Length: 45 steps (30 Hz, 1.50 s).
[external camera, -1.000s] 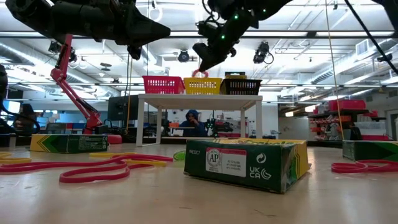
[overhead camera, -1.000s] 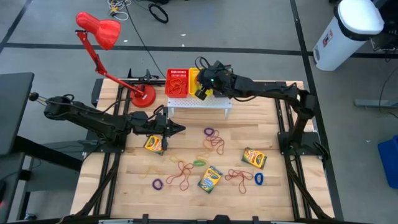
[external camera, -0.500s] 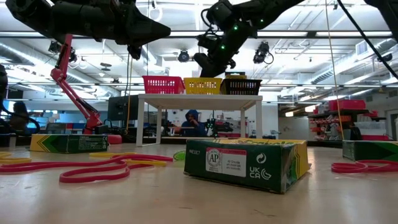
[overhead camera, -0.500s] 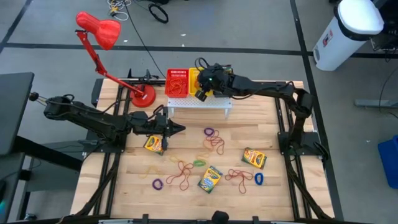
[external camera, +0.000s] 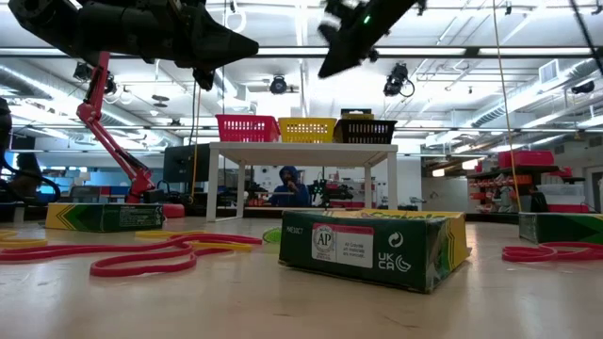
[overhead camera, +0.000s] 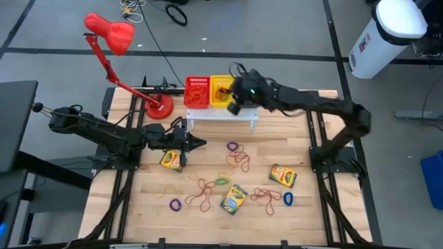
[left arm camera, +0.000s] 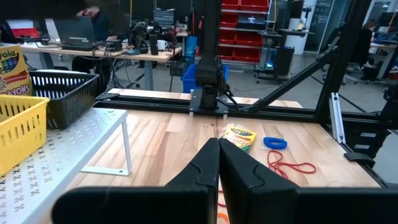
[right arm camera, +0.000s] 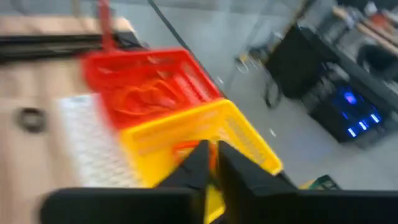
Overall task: Pick & Place Office Desk Supplies
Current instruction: Put the yellow rubber band into the red bin on the shelf
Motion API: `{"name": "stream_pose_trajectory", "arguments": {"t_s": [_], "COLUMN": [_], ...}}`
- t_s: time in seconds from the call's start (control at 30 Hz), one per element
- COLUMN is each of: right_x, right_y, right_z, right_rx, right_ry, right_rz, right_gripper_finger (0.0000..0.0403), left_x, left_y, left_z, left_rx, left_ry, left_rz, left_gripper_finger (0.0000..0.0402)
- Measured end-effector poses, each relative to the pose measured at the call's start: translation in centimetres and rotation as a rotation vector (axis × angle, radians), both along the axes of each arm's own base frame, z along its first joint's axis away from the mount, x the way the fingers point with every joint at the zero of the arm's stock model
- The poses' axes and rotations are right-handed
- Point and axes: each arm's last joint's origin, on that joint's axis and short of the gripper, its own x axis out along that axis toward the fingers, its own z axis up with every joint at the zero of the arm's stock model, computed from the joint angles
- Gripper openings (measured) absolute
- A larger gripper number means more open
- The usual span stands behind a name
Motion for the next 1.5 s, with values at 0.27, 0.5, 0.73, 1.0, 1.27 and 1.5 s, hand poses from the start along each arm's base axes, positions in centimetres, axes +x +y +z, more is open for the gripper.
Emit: {"name": "stream_pose_trajectory", "arguments": {"t_s": [0.27,0.5,0.73,1.0,1.27,1.5], "right_x": [-5.6,-10.3,-12.9,-14.1,-14.2,-14.1], "right_y": [6.2,10.7,13.4,14.6,14.7,14.7], "right_z": [-2.4,-7.8,-12.5,-14.3,-14.2,-14.2], "right_rx": [0.019,0.105,0.133,0.128,0.094,0.092], "right_ry": [-0.208,-0.347,-0.42,-0.48,-0.481,-0.478], "right_rz": [0.145,0.271,0.315,0.39,0.439,0.439], "right_gripper_finger": [0.0008,0.0004,0.0003,0.0004,0.0005,0.0005], "left_x": [0.0,0.0,0.0,0.0,0.0,0.5], "left_y": [0.0,0.0,0.0,0.0,0.0,0.6], "left_z": [0.0,0.0,0.0,0.6,0.8,1.0], "left_rx": [0.0,0.0,0.0,-0.007,-0.042,-0.071], "left_ry": [0.0,0.0,-0.001,-0.06,-0.076,-0.101], "left_rz": [0.0,0.0,0.0,-0.001,-0.002,0.013], "left_gripper_finger": [0.0012,0.0012,0.0012,0.0012,0.0012,0.0012]}}
